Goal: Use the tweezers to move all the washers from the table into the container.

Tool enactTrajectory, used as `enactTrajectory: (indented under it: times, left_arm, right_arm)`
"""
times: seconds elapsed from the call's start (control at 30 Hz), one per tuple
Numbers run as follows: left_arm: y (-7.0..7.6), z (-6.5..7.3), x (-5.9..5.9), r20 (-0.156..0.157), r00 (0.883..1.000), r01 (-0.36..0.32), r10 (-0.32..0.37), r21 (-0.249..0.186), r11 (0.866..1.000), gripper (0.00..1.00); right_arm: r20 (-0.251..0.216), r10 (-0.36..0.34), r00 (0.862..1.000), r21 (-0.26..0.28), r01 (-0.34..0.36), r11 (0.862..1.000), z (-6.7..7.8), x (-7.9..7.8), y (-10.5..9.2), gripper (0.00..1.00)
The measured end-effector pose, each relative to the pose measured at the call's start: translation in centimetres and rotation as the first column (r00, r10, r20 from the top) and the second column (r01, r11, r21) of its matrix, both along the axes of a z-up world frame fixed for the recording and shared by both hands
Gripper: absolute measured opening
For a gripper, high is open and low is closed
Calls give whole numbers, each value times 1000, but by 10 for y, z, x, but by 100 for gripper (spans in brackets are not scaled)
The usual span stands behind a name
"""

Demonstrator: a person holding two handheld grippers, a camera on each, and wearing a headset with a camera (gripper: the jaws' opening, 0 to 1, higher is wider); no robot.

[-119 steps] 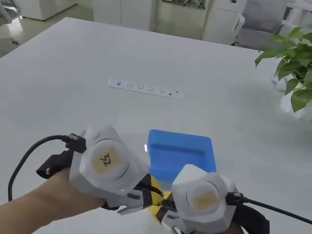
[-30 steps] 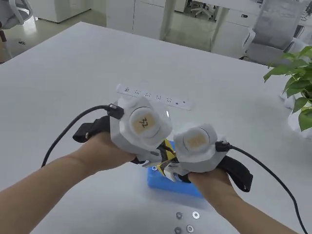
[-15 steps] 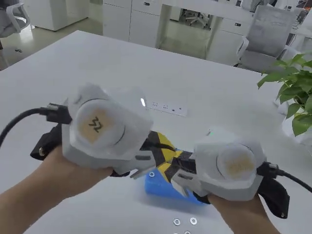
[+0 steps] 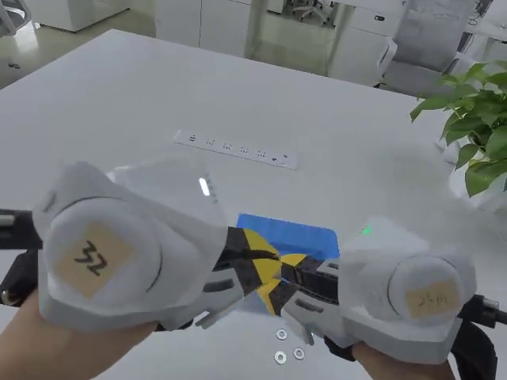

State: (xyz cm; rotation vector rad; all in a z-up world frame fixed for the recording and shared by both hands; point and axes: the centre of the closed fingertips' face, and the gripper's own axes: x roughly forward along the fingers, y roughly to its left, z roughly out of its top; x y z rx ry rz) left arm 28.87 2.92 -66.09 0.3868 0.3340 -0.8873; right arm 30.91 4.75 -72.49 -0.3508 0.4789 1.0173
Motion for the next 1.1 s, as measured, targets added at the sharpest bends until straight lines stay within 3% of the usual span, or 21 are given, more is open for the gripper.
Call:
enactTrajectory:
  times: [0.03,0.23,0.3,0.53,0.7,1.1]
  left_arm:
    - [-1,-5,0,-15,1000,0,0,2,1000,0]
    - [-9,-25,2,-35,999,31,-29,43,999,0]
    - [-9,-31,6,-74,997,20,-18,31,999,0]
    - [-17,-44,3,-129,991,28,-26,7,1000,0]
    - [-24,-56,-2,-169,985,37,-37,-4,999,0]
    - [-29,-78,0,-204,979,25,-24,1,1000,0]
  right_arm:
    - [-11,-5,1000,-17,5,1000,-6,-1,-2,11]
    - [-70,-23,997,-23,21,1000,-26,1,-9,11]
    - [-101,-28,994,-19,27,999,-32,2,-11,12]
    - [-148,-44,988,-19,42,999,-46,-5,-19,11]
    - [-216,-58,975,-7,58,998,-60,-12,-26,12]
    - [-265,-80,961,-6,81,997,-81,-12,-31,12]
